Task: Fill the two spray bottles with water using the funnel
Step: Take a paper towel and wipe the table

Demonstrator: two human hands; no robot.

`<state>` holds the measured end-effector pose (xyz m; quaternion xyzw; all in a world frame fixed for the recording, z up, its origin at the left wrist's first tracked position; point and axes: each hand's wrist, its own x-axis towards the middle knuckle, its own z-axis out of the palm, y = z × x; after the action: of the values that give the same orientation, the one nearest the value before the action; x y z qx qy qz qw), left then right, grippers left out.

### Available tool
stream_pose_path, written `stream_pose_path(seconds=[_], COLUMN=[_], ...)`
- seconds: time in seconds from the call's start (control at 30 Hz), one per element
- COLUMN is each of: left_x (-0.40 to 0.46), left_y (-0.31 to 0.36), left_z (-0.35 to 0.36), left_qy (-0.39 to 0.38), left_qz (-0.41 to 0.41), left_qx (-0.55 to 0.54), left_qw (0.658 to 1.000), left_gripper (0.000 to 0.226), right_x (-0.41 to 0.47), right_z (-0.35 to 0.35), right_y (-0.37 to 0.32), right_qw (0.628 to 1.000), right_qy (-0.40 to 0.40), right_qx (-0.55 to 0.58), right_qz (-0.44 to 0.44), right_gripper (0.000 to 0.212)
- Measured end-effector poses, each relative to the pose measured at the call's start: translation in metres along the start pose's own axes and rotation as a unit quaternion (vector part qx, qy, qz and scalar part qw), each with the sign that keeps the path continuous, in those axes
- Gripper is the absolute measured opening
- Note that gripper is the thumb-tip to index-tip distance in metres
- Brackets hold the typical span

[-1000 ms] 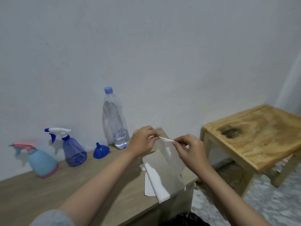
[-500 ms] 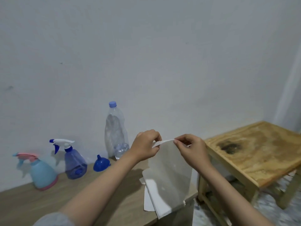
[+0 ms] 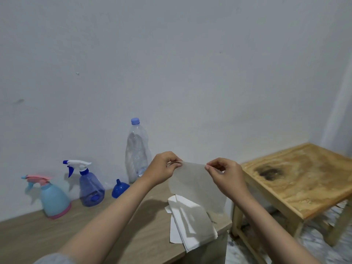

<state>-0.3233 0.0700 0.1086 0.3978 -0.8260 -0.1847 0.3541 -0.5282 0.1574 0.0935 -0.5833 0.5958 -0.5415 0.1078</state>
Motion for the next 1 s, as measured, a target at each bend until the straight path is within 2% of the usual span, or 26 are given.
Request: stream_pose_path(seconds=[0.13,0.23,0.33,0.43,0.53,0.77,0.9,1.0], left_x=[-0.005,-0.009,-0.014,-0.021,-0.032,-0.085,-0.133,-0.173], left_y=[-0.006,-0.006,-0.003,-0.007,-0.020,-0.064,-0.102,-0.133], left_z=[0.003,0.003,0.001,-0.005,-0.017,-0.061,-0.100,-0.140], left_qy=[-0.023,-0.012,0.030,0.038,0.040,0.044,0.057,0.060], left_qz=[-0.007,-0.016,-0.049,-0.101,-0.121,-0.149,-0.191,-0.204], left_qx=[0.072,0.093,0.039,-0.028,-0.024,0.016,0.057,0.104], left_qw=[0.997,0.995,0.998,0.994,0.992,0.988,0.978,0.972], left_gripper=[0.012,0.013,0.007,0.007,0.009,0.015,0.019,0.016], right_x=[-0.006,-0.008,-0.009,-0.013,-0.022,-0.062,-0.094,-0.119], right_z=[0.002,0.002,0.001,0.002,0.013,0.085,0.147,0.199], right_y=[0.001,-0.001,-0.006,-0.012,-0.014,-0.043,-0.068,-0.093], right_qw=[0.999,0.999,1.000,0.999,0.996,0.971,0.951,0.944], right_qy=[-0.039,-0.027,-0.017,-0.037,-0.072,-0.146,-0.229,-0.273], right_qx=[-0.033,-0.037,-0.022,0.007,0.047,0.177,0.203,0.183], right_qz=[0.010,0.001,-0.007,0.005,0.026,0.064,0.046,0.015], right_gripper=[0.006,0.004,0.004,0.005,0.007,0.021,0.011,0.009])
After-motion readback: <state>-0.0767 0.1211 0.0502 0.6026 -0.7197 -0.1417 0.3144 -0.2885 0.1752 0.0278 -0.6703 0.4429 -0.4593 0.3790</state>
